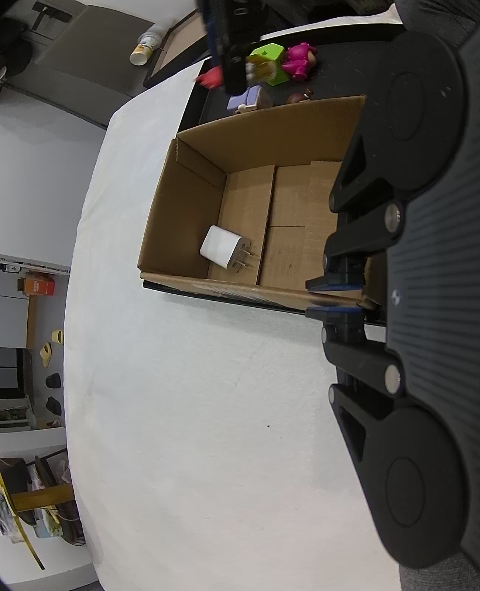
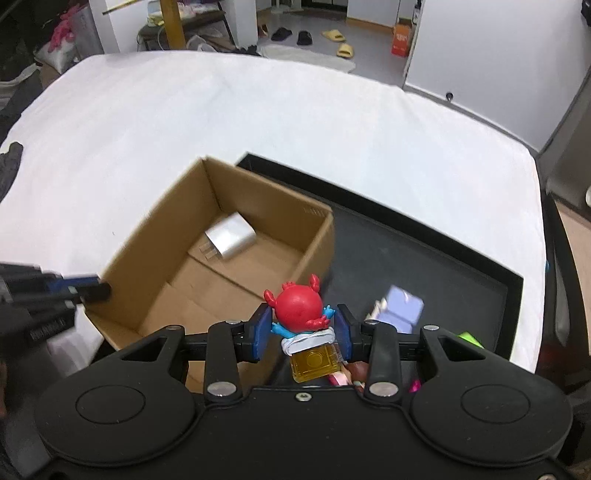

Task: Organize rigid objects
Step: 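Carry the yellow-blue toy into the box and open the right tool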

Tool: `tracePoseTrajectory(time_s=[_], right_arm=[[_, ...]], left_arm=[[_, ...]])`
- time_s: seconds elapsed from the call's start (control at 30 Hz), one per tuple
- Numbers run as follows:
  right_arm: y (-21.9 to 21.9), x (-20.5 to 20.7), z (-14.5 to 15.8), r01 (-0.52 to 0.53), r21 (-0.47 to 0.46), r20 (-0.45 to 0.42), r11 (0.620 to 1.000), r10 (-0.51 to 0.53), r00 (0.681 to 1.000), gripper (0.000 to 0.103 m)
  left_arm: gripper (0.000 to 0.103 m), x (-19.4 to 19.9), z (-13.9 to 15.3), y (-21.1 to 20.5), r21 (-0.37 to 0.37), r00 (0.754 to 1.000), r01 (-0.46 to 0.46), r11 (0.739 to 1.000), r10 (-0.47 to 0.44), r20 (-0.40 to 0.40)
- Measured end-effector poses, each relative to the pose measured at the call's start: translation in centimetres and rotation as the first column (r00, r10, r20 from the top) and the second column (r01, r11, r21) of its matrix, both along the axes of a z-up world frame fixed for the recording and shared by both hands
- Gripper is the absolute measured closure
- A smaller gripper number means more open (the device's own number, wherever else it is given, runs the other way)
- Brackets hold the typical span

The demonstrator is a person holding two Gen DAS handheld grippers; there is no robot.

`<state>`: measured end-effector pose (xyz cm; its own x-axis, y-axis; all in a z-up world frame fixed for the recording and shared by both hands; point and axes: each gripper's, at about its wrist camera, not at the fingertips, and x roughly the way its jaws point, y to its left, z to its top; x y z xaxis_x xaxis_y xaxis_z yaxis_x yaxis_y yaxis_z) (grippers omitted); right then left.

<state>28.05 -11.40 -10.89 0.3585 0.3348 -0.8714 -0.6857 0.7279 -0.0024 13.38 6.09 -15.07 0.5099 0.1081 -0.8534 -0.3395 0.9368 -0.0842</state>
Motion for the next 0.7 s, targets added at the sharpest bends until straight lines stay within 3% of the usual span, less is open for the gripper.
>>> tracePoseTrajectory(time_s=[0.4,0.7], right_arm=[[4.5,0.1,0.9,-0.066,0.015,0.045,0.998,0.066,0.997,0.066],[6.2,0.7,-0.2,-0.092,0.015,0.081,0.996,0.091,0.993,0.066]], left_arm=[[0.096,0.1,-0.1,0.0,0.003,1.0,0.003,1.0,-0.003,-0.005],[0.096,0.1,-0.2,-0.1,0.008,1.0,0.003,1.0,-0.003,-0.011]])
